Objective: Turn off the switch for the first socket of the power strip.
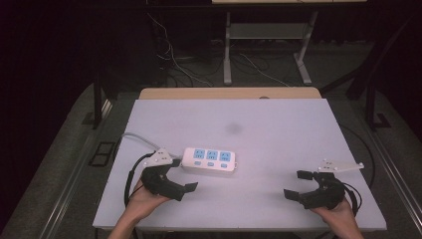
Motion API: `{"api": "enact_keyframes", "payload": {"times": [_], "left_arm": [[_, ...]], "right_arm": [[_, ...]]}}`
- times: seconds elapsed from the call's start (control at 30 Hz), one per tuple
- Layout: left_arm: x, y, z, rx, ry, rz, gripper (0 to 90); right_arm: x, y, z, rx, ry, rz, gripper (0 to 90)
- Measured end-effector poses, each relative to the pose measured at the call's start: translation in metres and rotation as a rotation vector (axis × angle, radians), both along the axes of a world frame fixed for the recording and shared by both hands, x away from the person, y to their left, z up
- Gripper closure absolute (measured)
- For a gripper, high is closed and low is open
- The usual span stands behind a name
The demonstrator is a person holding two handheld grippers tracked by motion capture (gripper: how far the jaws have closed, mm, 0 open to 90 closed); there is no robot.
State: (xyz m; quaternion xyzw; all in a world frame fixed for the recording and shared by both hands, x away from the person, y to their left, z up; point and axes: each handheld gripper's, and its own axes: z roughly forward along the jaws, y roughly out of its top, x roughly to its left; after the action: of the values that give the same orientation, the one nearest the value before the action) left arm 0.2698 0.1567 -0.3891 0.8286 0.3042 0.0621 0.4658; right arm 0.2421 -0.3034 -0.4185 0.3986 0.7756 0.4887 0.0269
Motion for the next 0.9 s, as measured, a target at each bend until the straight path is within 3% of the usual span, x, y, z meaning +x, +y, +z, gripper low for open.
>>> {"api": "enact_keyframes", "payload": {"times": [0.2, 0.9], "left_arm": [[0.01, -0.005, 0.004, 0.02, 0.017, -0.023, 0.0], [0.032, -0.01, 0.014, 0.065, 0.029, -0.034, 0.0]], "right_arm": [[0.0, 0.0, 0.0, -0.001, -0.003, 0.002, 0.4], [0.0, -0.002, 0.0, -0.001, -0.002, -0.001, 0.4]]}}
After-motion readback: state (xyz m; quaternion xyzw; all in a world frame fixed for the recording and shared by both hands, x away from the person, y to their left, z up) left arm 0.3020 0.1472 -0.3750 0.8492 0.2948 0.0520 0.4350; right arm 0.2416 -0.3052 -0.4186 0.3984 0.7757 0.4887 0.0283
